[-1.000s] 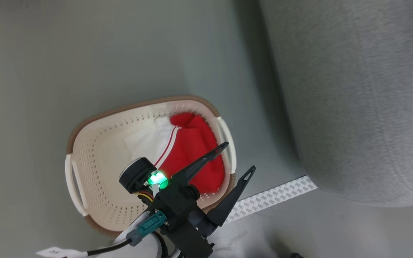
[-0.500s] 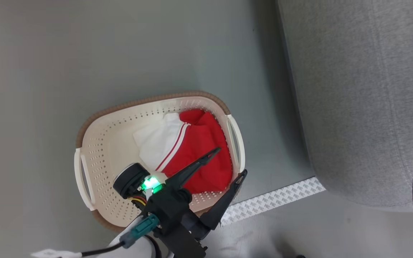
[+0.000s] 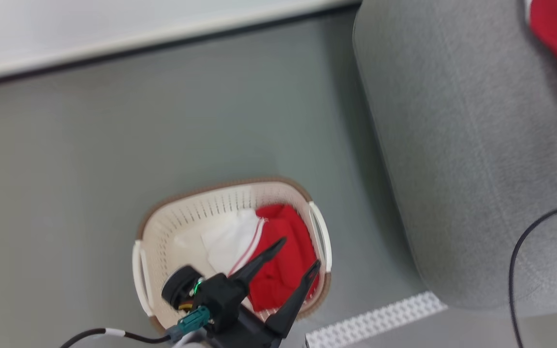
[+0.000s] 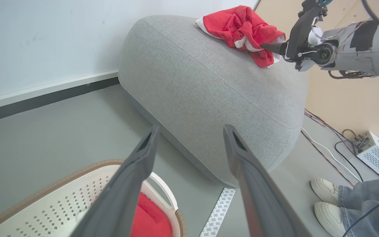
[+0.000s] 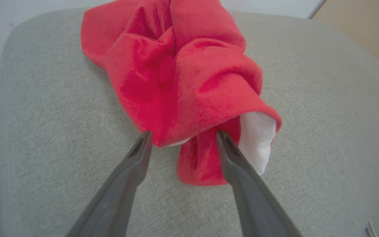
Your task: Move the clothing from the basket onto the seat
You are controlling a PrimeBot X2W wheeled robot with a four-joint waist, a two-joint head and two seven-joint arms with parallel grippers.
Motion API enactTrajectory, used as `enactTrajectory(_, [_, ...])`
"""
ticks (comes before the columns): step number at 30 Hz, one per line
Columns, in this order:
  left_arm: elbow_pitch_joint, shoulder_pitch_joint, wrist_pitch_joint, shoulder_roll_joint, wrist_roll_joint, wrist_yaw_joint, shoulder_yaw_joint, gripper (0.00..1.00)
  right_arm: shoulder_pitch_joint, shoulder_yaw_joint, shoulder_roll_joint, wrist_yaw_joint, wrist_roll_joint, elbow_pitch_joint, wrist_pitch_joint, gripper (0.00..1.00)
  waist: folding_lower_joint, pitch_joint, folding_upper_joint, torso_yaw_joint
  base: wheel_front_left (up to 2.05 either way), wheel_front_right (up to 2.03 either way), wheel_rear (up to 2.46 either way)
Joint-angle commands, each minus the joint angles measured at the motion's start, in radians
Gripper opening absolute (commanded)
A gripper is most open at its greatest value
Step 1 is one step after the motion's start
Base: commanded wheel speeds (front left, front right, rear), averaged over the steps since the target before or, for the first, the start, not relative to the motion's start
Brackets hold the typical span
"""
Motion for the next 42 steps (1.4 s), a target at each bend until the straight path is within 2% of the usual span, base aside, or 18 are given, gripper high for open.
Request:
enactTrajectory(1, [0.006,0.027,-0.008,0.001,-0.005,-0.001,0.000,1.00,0.018,0.005,0.002,0.000,0.010,0.004,-0.006,1.00,0.0002,-0.150,0.0001,0.026,0.00,0.00,0.00])
enactTrajectory(6, [0.094,0.110,-0.033,-0.024,-0.041,0.002,0.012,1.00,0.137,0.090,0.009,0.000,0.069,-0.001,-0.031,1.00,0.0002,-0.291,0.0001,0.042,0.00,0.00,0.00])
enactTrajectory(11, [0.143,0.212,-0.046,-0.040,-0.067,0.019,0.068,1.00,0.253,0.165,0.009,0.000,0.127,-0.063,-0.042,1.00,0.0002,-0.411,0.0001,0.070,0.00,0.00,0.00])
enactTrajectory(18, [0.144,0.329,-0.047,-0.053,-0.017,0.032,0.195,1.00,0.452,0.200,0.043,0.000,0.173,-0.294,-0.054,1.00,0.0002,-0.506,0.0001,0.139,0.00,0.00,0.00])
enactTrajectory(26, [0.130,0.421,-0.047,-0.050,0.030,0.058,0.377,1.00,0.712,0.140,0.186,0.000,0.151,-0.689,-0.014,1.00,0.0002,-0.549,0.0001,0.205,0.00,0.00,0.00])
enactTrajectory(30, [0.127,0.456,-0.047,-0.045,0.048,0.058,0.455,1.00,0.812,0.133,0.259,0.000,0.130,-0.842,0.013,1.00,0.0002,-0.559,0.0001,0.230,0.00,0.00,0.00])
enactTrajectory(36, [0.104,0.507,-0.047,-0.054,0.063,0.023,0.555,1.00,0.925,0.123,0.374,0.000,0.124,-1.015,0.033,1.00,0.0002,-0.564,0.0001,0.253,0.00,0.00,0.00])
enactTrajectory(42, [0.064,0.558,-0.047,-0.077,0.121,-0.027,0.672,1.00,1.003,0.164,0.417,0.000,0.131,-1.100,0.046,1.00,0.0002,-0.562,0.0001,0.249,0.00,0.00,0.00])
